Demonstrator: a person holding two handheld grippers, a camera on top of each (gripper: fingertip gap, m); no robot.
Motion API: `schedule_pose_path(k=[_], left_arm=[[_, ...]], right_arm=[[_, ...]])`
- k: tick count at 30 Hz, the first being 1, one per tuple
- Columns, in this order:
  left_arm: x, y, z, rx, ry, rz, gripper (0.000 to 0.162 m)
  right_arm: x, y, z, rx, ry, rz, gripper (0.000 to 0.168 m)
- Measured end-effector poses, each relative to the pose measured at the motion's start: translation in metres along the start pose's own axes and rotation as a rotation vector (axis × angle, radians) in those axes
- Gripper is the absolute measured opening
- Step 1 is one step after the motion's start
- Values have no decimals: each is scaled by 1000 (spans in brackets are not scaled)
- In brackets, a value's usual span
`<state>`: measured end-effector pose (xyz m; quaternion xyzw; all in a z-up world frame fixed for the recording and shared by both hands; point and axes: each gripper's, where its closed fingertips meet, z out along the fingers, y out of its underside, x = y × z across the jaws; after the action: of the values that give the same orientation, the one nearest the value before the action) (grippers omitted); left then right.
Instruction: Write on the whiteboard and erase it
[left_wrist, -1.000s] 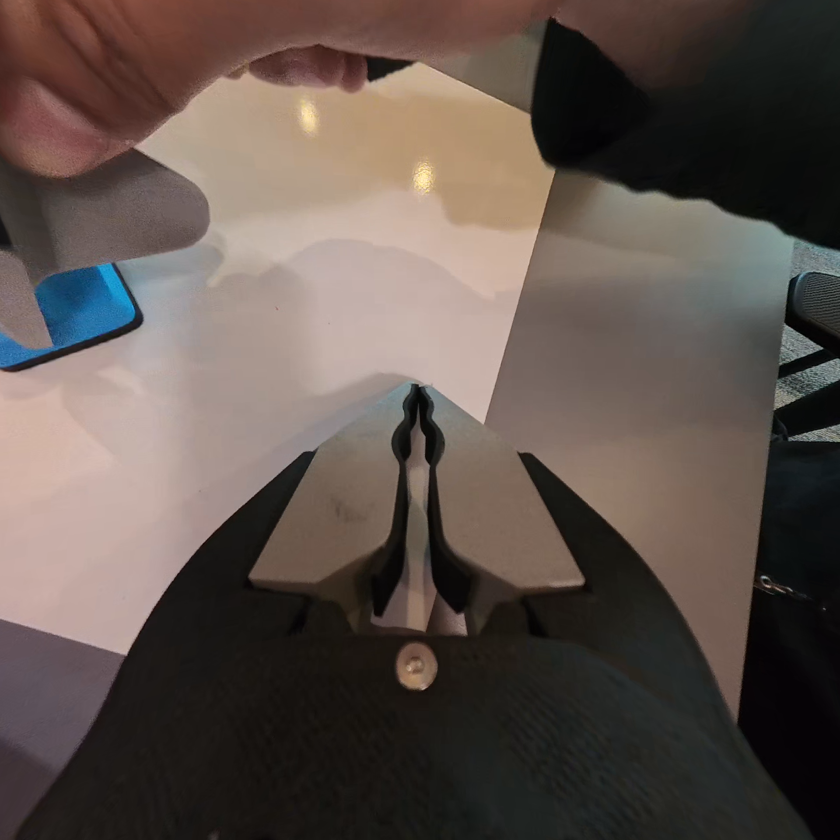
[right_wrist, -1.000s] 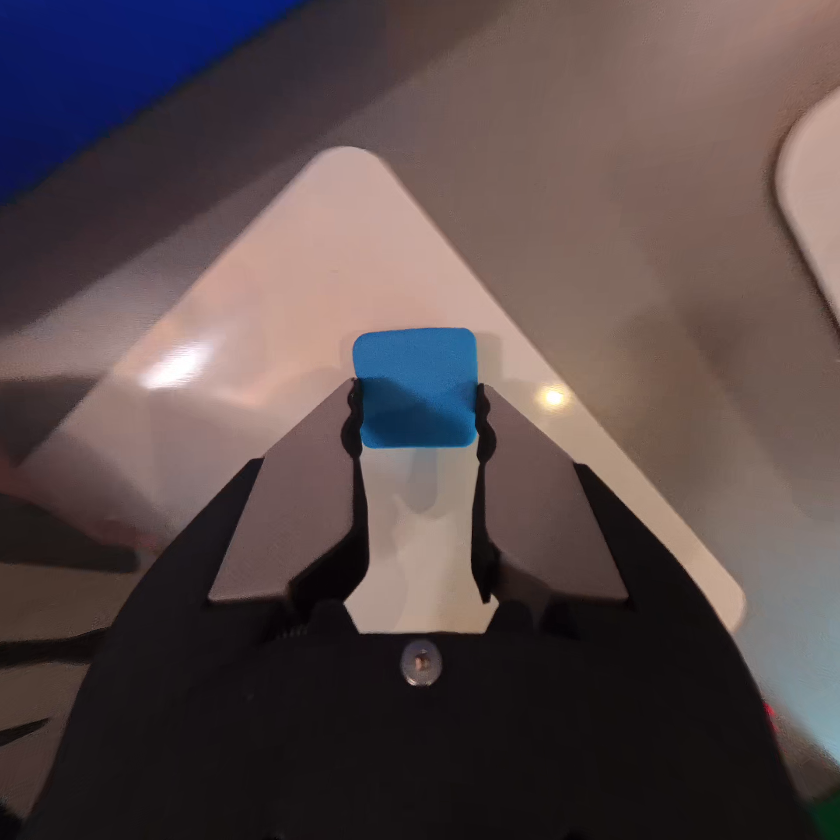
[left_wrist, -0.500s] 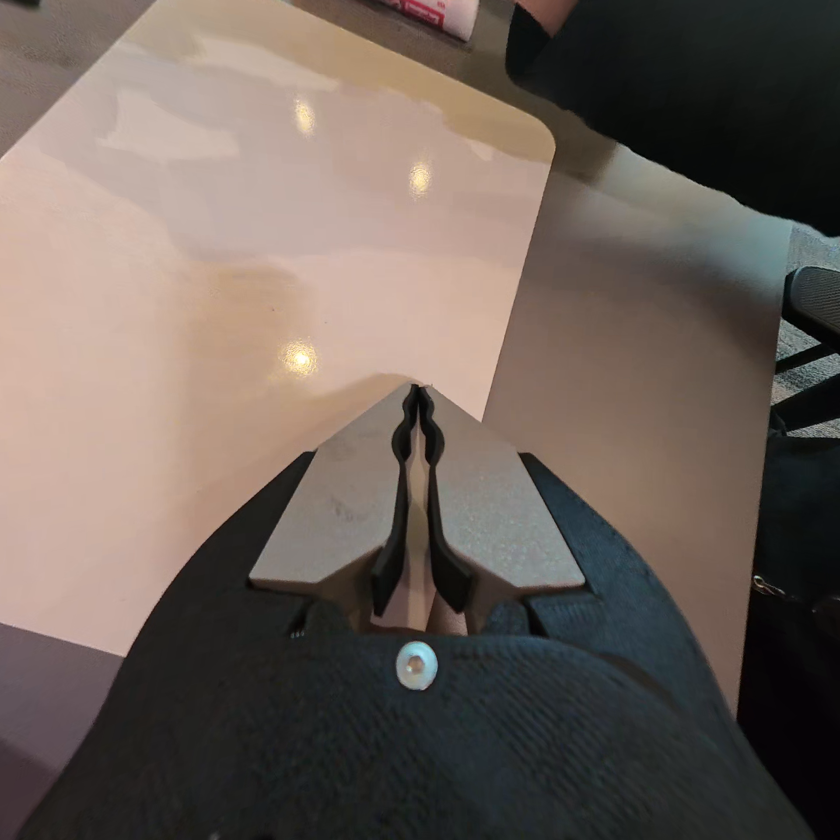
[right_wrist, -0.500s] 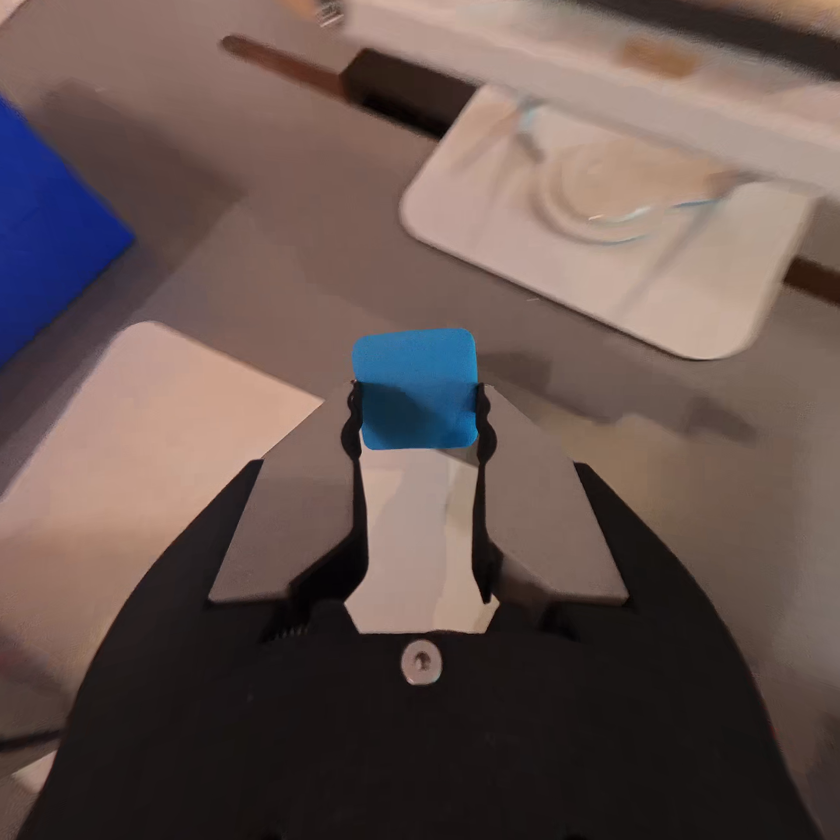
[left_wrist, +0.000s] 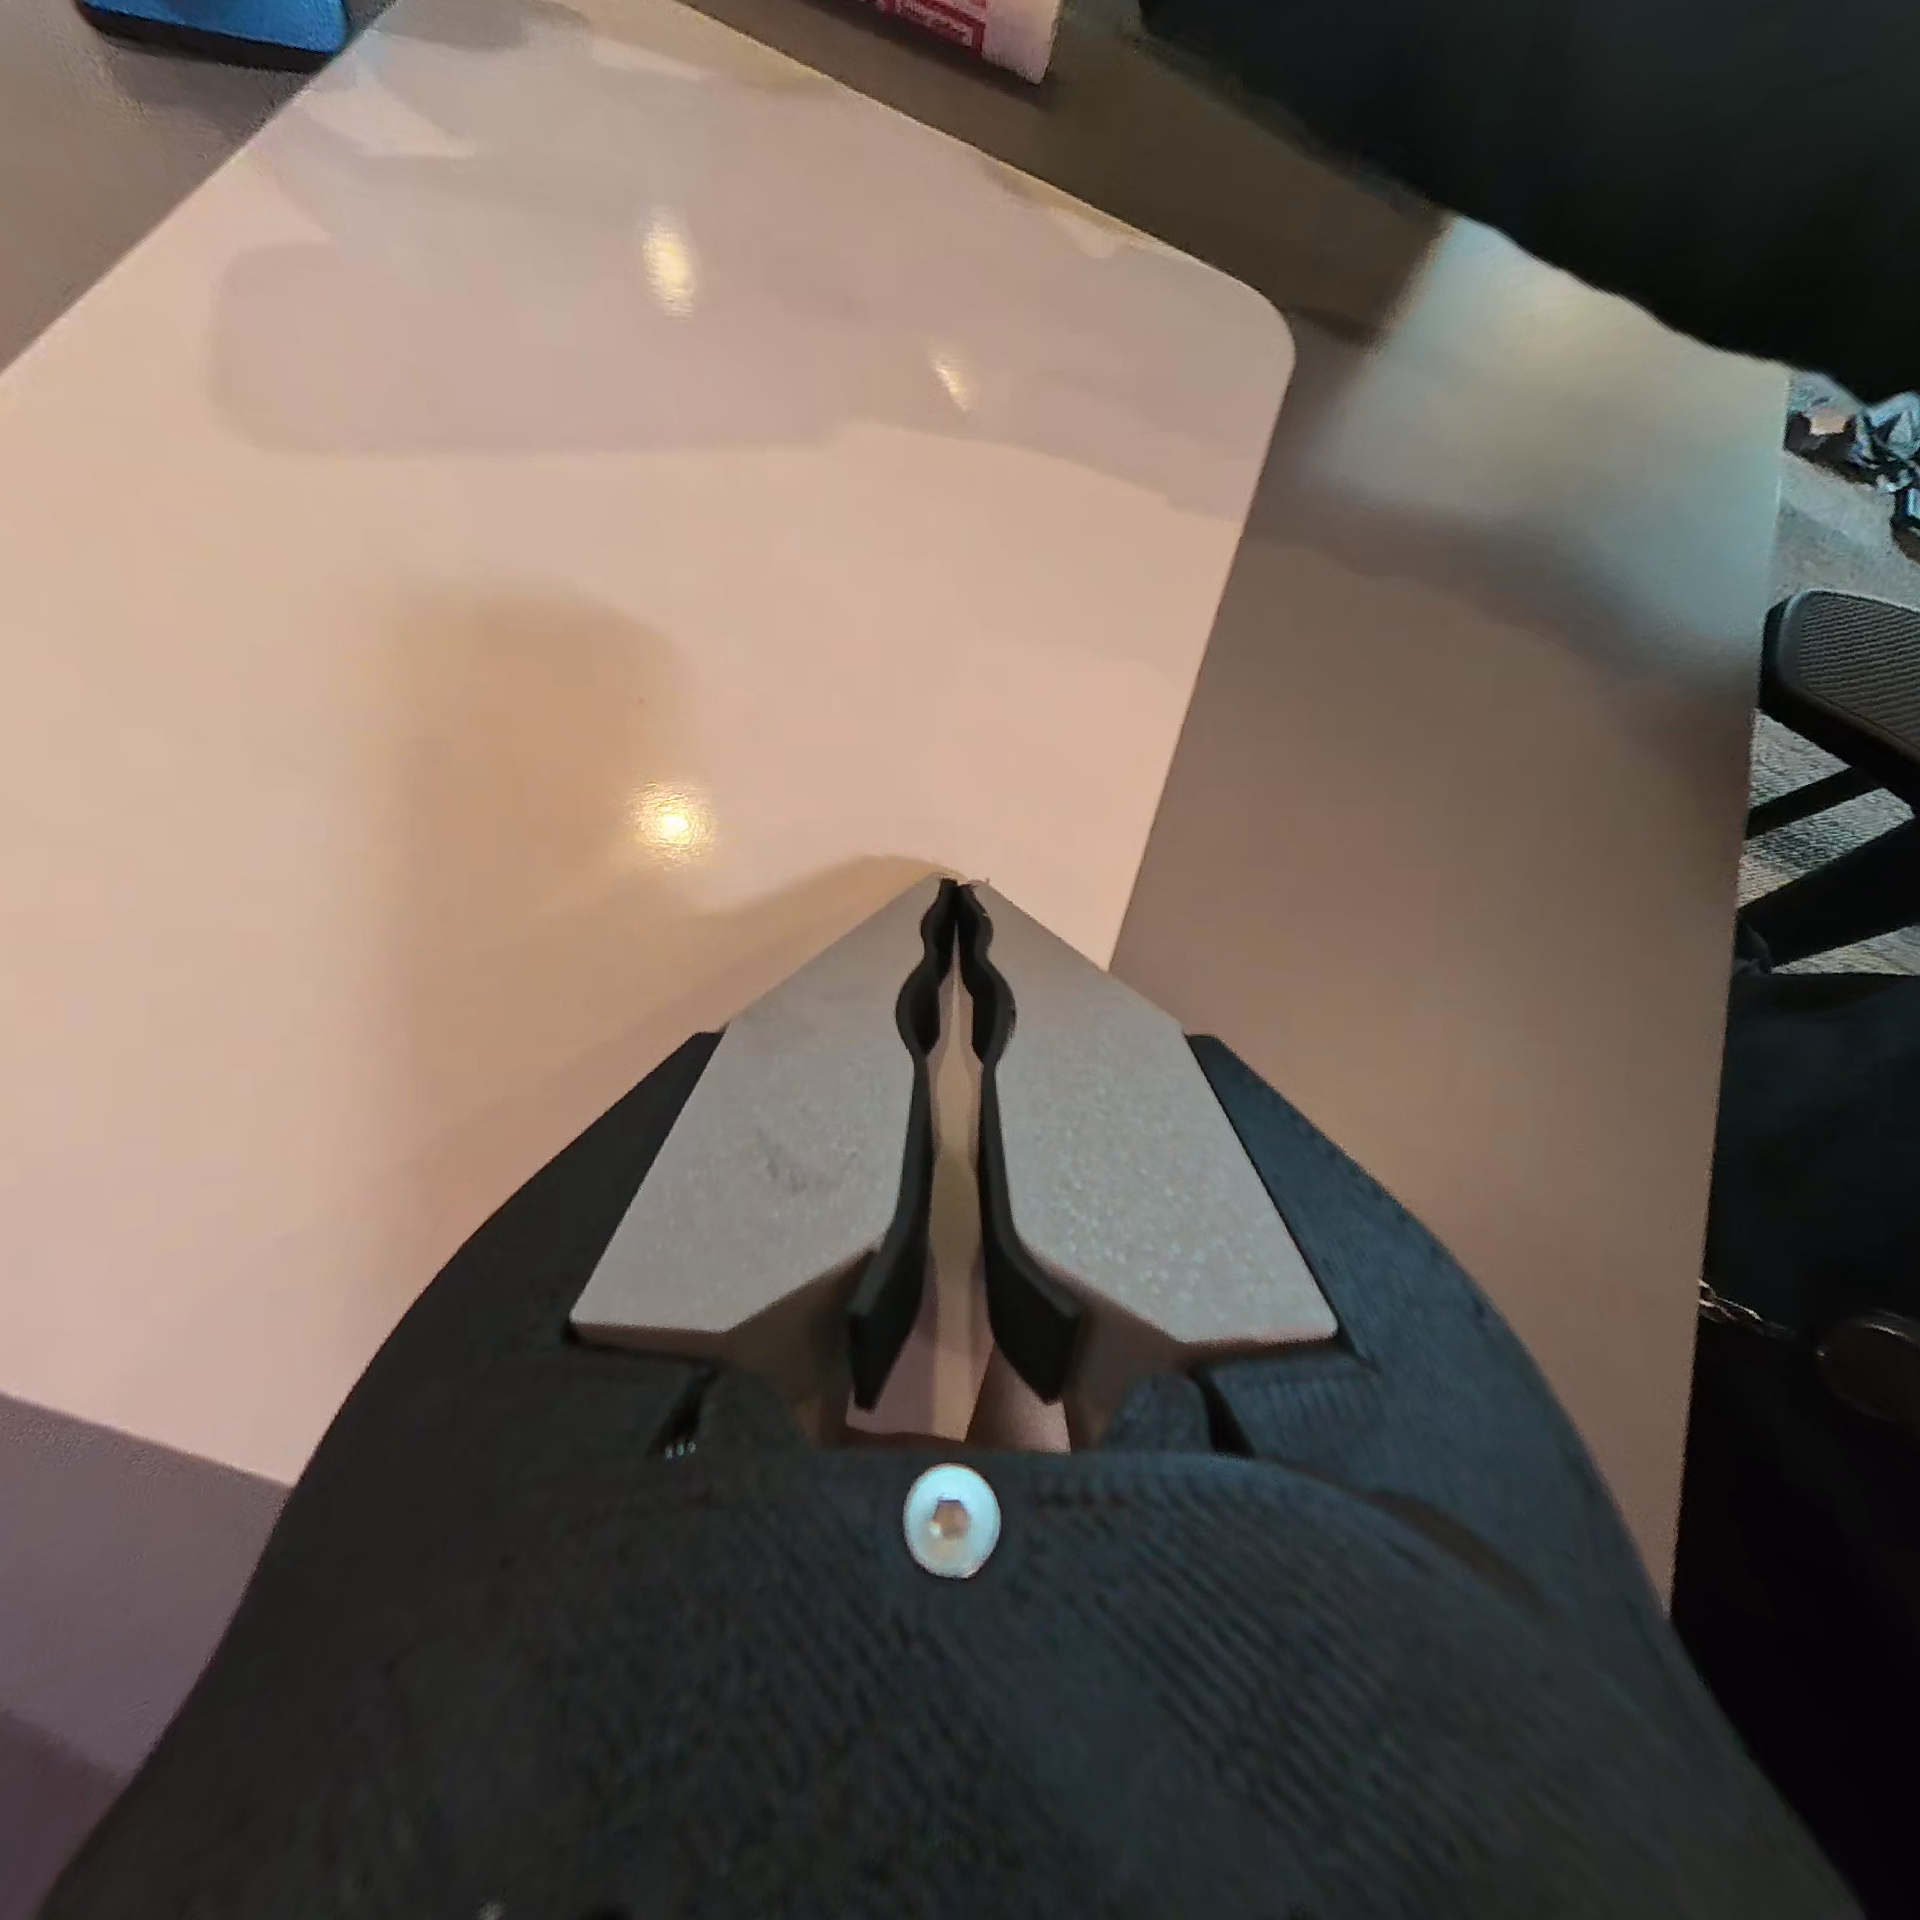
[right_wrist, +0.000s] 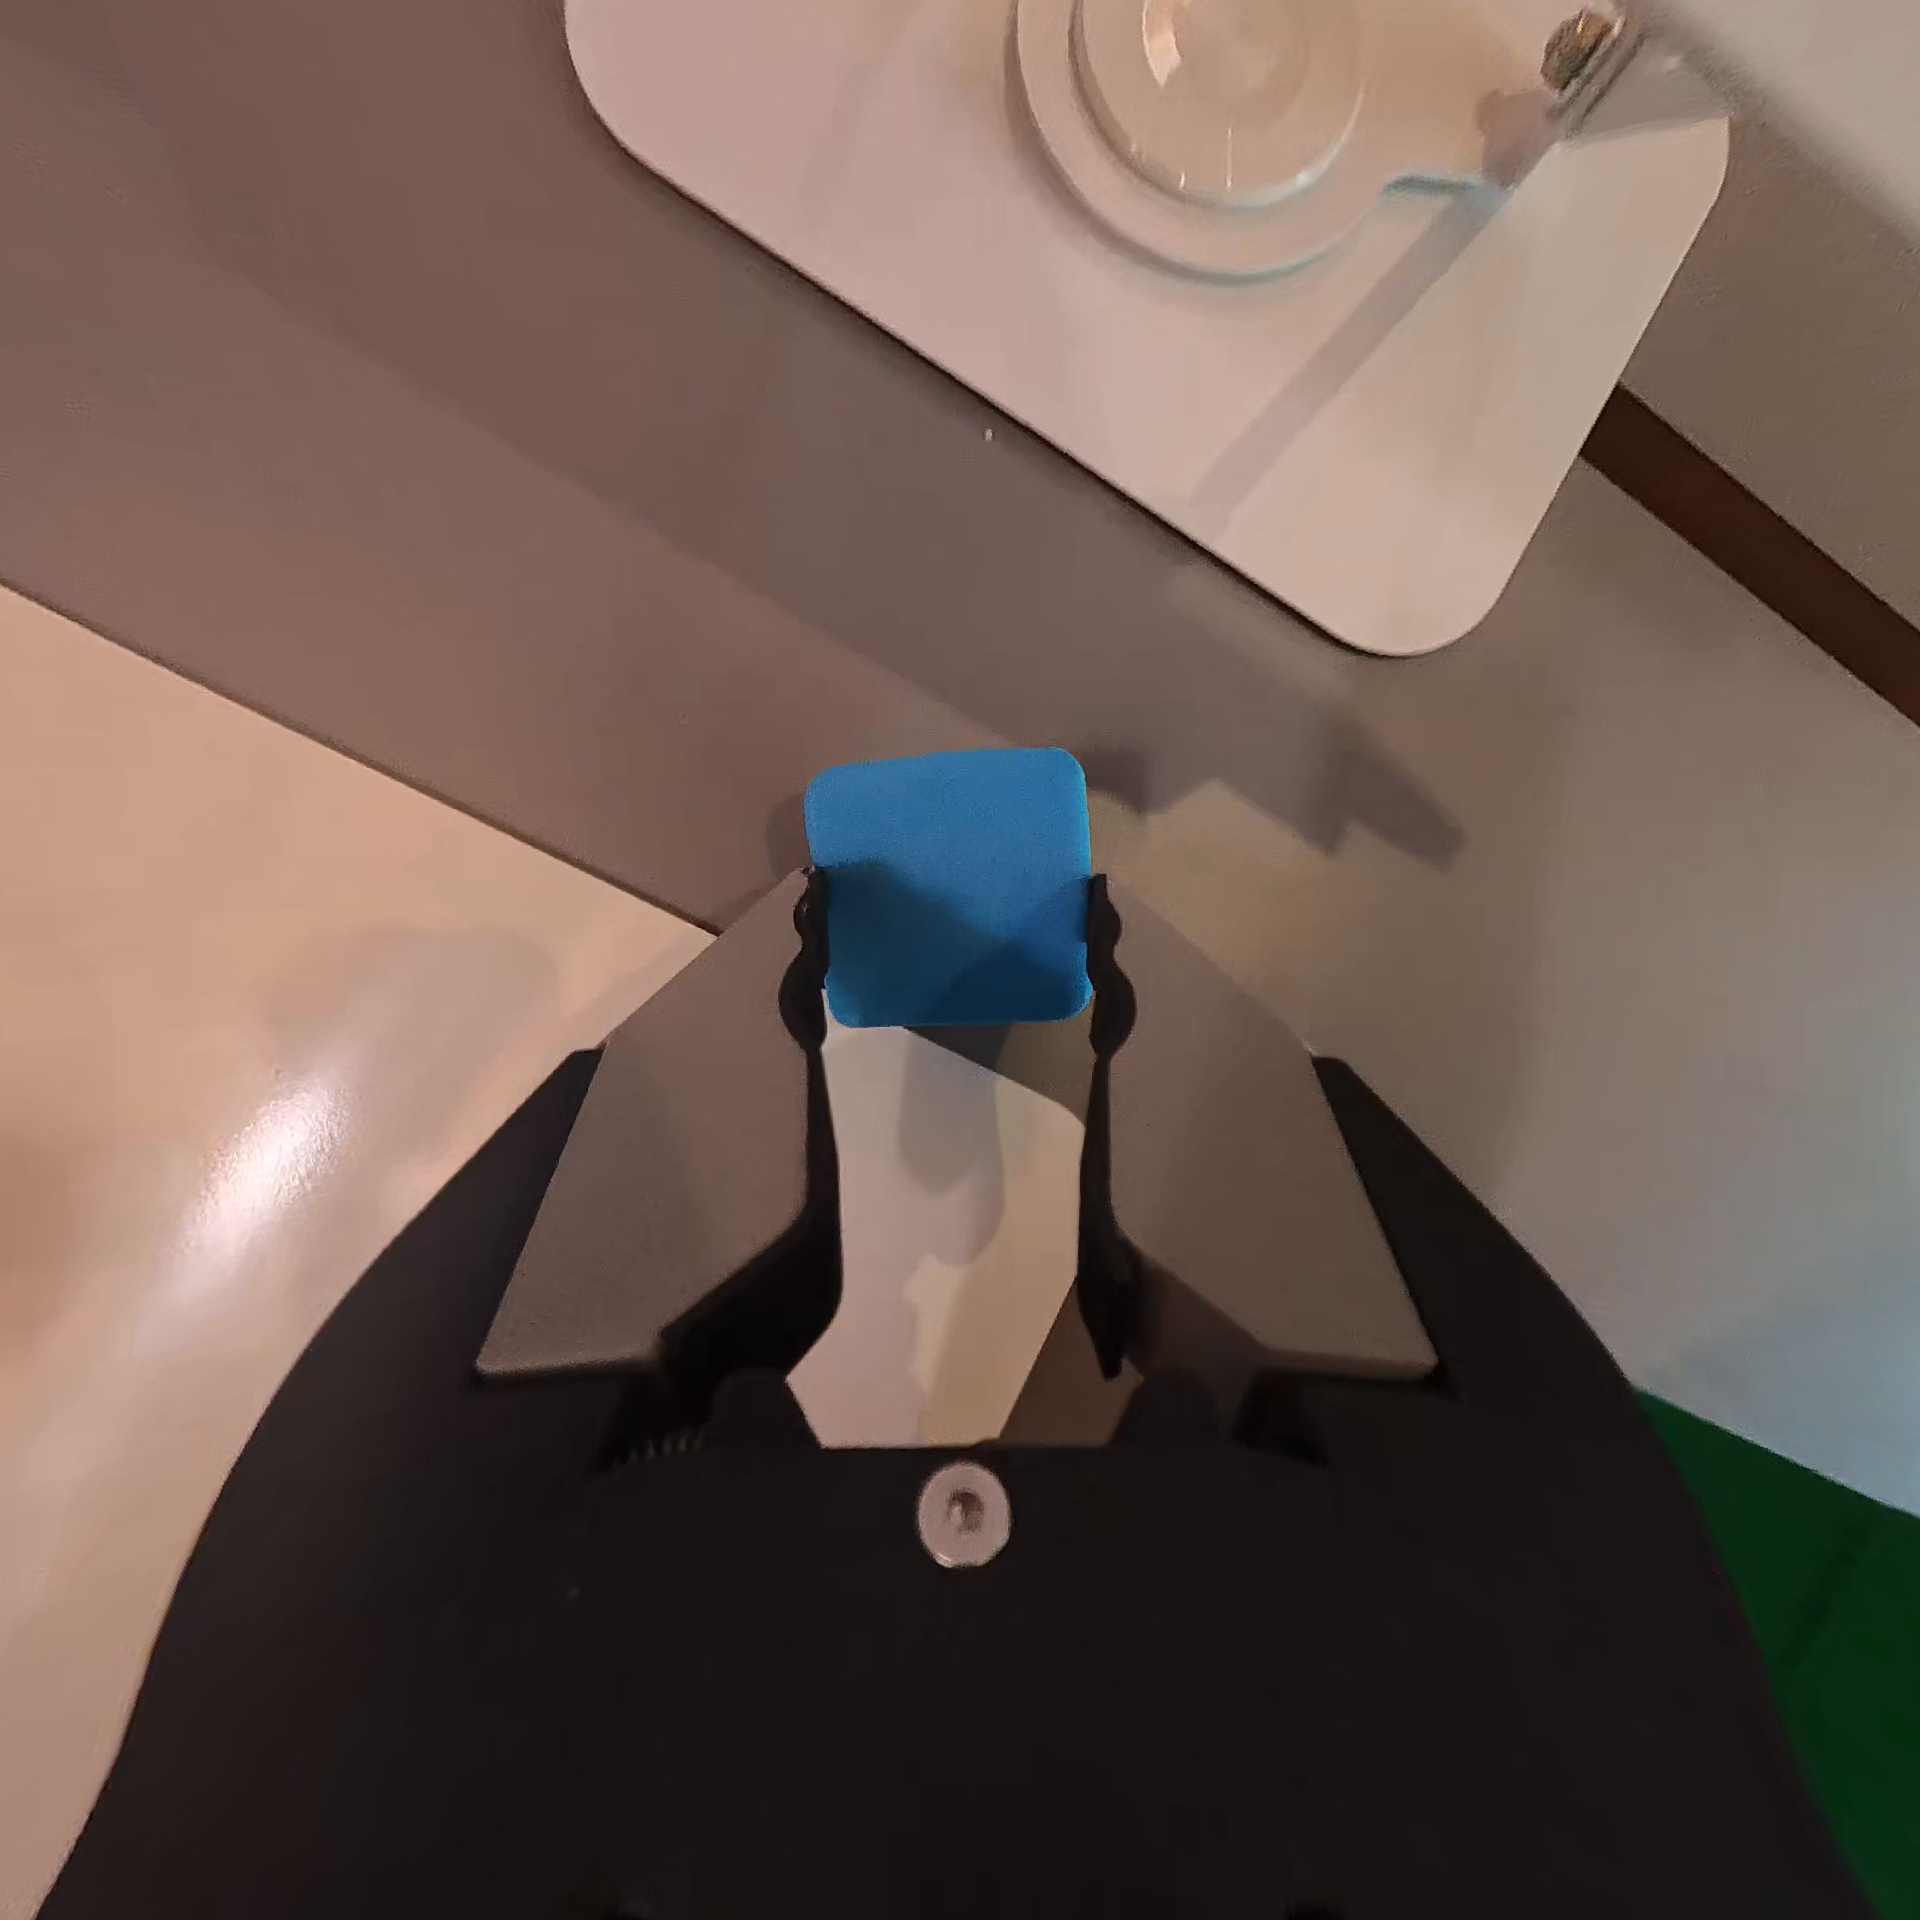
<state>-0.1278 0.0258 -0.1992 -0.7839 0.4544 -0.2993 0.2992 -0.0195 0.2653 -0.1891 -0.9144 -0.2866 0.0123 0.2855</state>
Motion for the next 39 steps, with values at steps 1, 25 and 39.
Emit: schedule_pose_path(k=[1,25,39], left_arm=[[-1,0,0,1,-16,9,0],[3,2,-1,-4,-16,53,0],[3,2,-1,-4,-19,53,0]], right_arm=[[0,4,-2,-10,3,-9,47],[31,13,-28,97,-113,191,61],[51,118,-69,-59,259,78,61]])
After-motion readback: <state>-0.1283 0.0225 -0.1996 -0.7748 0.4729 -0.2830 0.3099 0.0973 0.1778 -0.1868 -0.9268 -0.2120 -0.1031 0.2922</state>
